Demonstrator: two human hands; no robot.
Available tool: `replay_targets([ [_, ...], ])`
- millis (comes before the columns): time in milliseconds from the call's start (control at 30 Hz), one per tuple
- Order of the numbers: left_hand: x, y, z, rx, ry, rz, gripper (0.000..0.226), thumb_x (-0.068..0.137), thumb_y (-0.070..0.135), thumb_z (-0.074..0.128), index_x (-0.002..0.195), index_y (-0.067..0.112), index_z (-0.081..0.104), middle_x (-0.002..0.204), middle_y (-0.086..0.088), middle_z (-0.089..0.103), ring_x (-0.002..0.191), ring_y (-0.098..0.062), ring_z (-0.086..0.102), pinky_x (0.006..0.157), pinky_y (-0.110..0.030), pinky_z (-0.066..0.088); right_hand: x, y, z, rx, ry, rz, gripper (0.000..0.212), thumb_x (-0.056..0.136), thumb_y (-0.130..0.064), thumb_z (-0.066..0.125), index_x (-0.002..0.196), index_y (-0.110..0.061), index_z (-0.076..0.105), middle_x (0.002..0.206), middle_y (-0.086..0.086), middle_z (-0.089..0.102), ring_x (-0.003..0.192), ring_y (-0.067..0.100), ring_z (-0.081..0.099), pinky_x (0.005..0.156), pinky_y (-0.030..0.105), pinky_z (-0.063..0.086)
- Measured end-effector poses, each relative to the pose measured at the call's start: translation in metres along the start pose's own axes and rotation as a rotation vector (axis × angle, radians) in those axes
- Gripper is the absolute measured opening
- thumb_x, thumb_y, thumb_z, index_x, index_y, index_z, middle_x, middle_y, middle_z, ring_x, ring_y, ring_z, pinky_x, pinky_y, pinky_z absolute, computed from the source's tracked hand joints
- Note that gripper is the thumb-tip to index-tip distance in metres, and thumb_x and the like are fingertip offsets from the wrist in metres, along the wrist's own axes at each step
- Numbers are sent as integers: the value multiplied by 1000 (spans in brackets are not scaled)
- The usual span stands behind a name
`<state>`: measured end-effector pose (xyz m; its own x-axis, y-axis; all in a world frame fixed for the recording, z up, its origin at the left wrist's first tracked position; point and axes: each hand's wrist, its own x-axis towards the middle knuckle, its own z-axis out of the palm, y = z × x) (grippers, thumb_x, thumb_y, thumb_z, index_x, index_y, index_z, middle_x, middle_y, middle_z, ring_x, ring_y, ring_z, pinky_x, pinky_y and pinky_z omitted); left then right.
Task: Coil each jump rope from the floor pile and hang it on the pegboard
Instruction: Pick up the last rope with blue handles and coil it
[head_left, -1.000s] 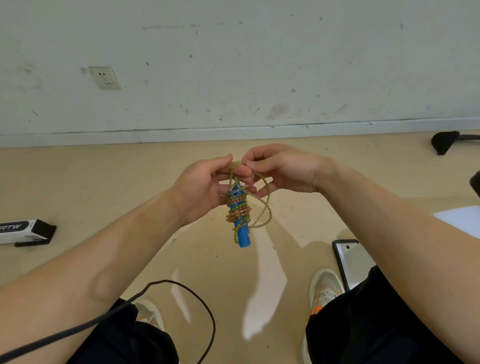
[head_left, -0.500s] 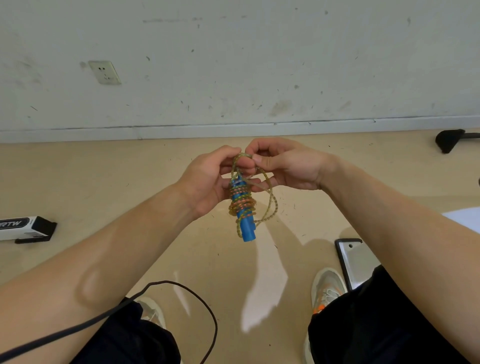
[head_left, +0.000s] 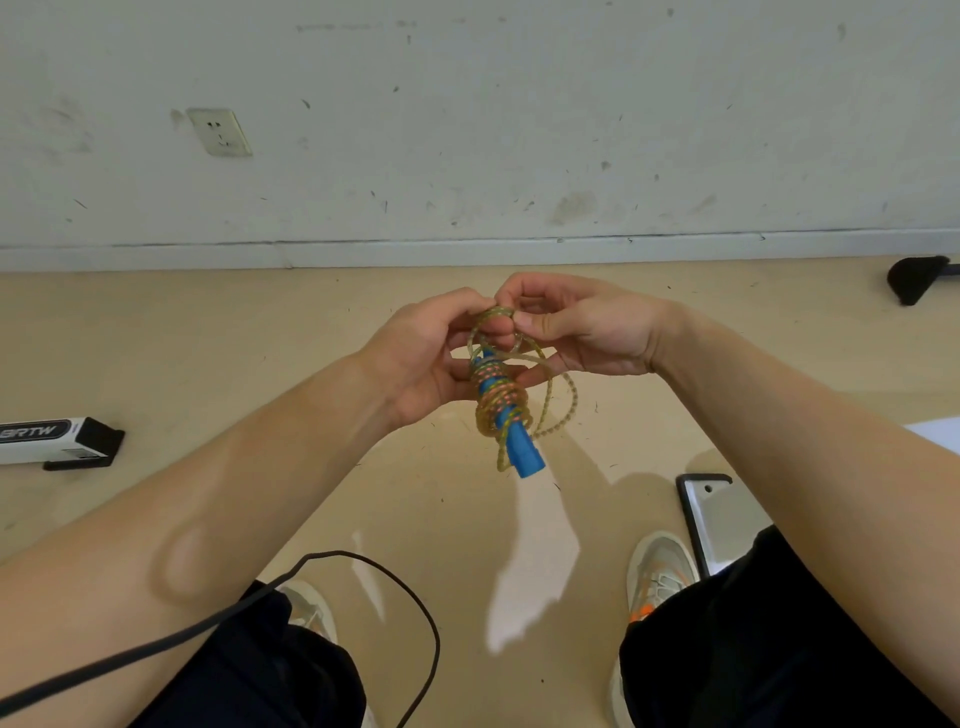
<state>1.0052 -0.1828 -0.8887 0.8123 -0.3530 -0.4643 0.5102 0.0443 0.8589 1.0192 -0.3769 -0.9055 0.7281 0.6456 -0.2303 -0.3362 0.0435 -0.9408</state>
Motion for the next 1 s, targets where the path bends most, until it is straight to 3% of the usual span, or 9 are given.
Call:
replay_targets([
  [233, -1, -7, 8, 4, 126, 40, 21, 89, 18, 58, 72, 10, 68, 73, -4, 66, 52, -23, 63, 51, -29, 52, 3, 1, 1, -59, 47, 12, 8, 97, -4, 55, 100, -11, 55, 97, 6, 61, 96, 18, 64, 79, 39, 59],
  [400, 1, -8, 4, 32, 177, 6, 21, 85, 18, 60, 66, 12, 68, 73, -4, 65, 68, -28, 62, 68, -37, 54, 6, 4, 8, -228, 156, -13, 8, 99, -1, 54, 98, -8, 57, 110, 14, 54, 101, 25, 63, 85, 41, 59],
  [533, 3, -10, 4, 36, 236, 26, 16, 86, 16, 61, 73, 11, 67, 73, -4, 66, 71, -21, 64, 78, -39, 52, 10, 7, 13, -337, 265, -41, 6, 98, -1, 55, 97, -7, 57, 104, 13, 55, 92, 24, 67, 84, 44, 60],
  [733, 7, -14, 5, 59, 323, 149, 18, 90, 16, 65, 74, 10, 70, 74, -6, 68, 71, -20, 62, 74, -37, 51, 11, 7, 16, -278, 323, -50, 4, 98, -2, 58, 100, -5, 57, 98, 10, 58, 87, 19, 70, 74, 39, 61],
  [867, 8, -11, -2, 4, 318, 138, 8, 87, 13, 71, 91, 6, 71, 77, -5, 68, 71, -20, 68, 68, -37, 56, 12, 9, 16, -207, 330, -15, 4, 97, -2, 58, 97, -6, 58, 92, 13, 57, 89, 22, 67, 74, 39, 60],
  [1000, 8, -6, -8, -52, 300, 107, 5, 88, 10, 70, 90, 6, 68, 81, -6, 66, 74, -22, 70, 69, -39, 53, 12, 10, 13, -124, 334, 11, 5, 96, 0, 58, 96, -5, 58, 83, 9, 61, 91, 26, 67, 77, 41, 60],
])
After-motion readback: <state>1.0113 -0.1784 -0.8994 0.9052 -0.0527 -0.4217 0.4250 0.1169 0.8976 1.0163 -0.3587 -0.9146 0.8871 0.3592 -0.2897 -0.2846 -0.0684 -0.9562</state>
